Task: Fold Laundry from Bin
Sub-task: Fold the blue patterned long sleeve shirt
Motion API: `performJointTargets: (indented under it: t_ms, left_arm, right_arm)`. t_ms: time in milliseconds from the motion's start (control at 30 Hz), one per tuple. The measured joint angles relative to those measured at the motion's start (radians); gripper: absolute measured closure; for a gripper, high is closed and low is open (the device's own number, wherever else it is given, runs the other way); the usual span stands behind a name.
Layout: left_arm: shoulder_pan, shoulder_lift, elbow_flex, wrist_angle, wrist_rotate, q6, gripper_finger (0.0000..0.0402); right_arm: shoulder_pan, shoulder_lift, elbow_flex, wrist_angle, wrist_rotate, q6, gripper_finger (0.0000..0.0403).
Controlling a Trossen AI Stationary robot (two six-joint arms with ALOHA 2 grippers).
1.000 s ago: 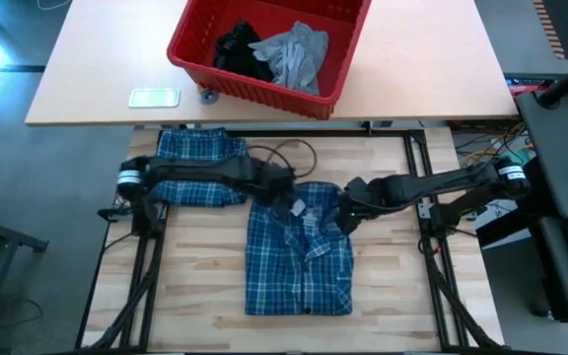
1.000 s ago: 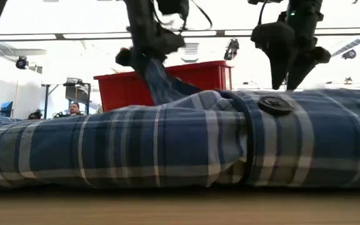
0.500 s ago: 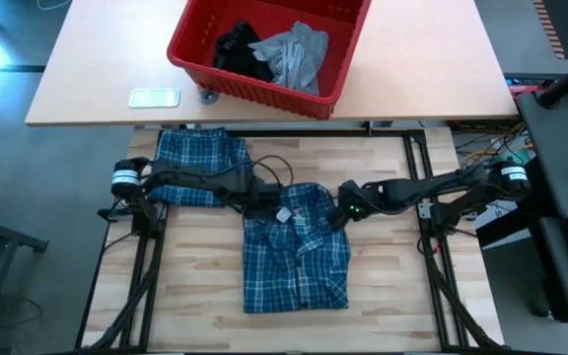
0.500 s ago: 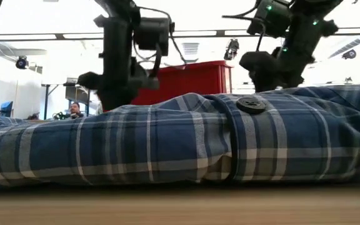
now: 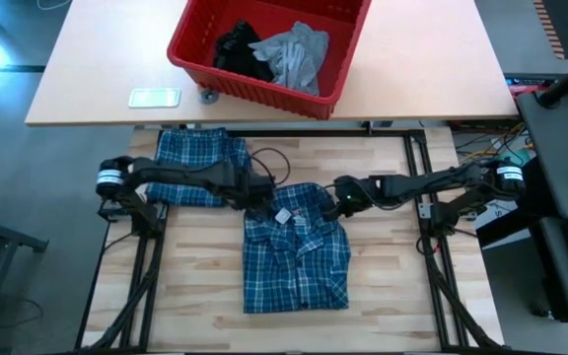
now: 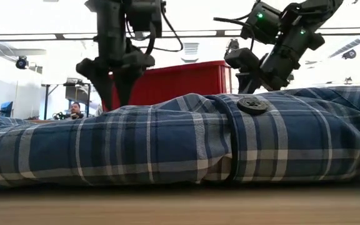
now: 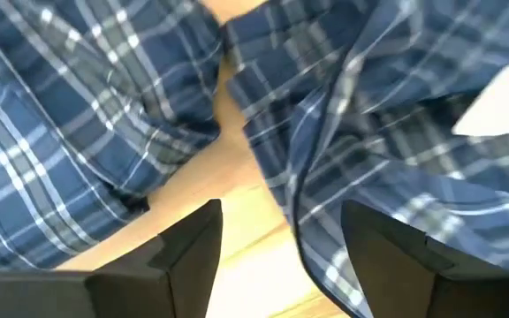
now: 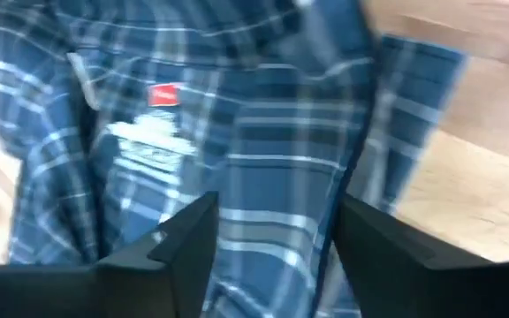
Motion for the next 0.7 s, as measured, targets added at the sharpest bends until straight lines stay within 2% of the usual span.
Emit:
performJointTargets:
  t_ms: [67, 200, 233, 333, 500, 700]
  left_arm:
    - [0.002, -0.007, 0.016, -0.002, -0.001, 0.020, 0.0183]
    - [0.010, -0.007, 0.036, -0.001, -0.002, 0.058, 0.0182]
    - [0.011, -0.006, 0.039, 0.002, -0.002, 0.066, 0.0182]
    - [0.012, -0.006, 0.039, 0.000, -0.002, 0.072, 0.0182]
    - [0.003, -0.011, 0.040, 0.000, -0.001, 0.070, 0.0182]
    - [-0.019, -0.012, 0.045, 0.067, -0.001, 0.004, 0.0182]
  right_arm:
    - [0.008, 0.004, 0.019, 0.013, -0.004, -0.011, 0.0238]
    - [0.004, 0.025, 0.058, 0.054, -0.009, -0.047, 0.0357]
    - [-0.001, 0.032, 0.069, 0.054, -0.008, -0.060, 0.0375]
    - [-0.008, 0.049, 0.115, 0.061, -0.007, -0.083, 0.0390]
    - [-0.027, 0.104, 0.208, 0.061, -0.002, -0.156, 0.0394]
    - [-0.088, 0.290, 0.313, 0.084, 0.013, -0.199, 0.0394]
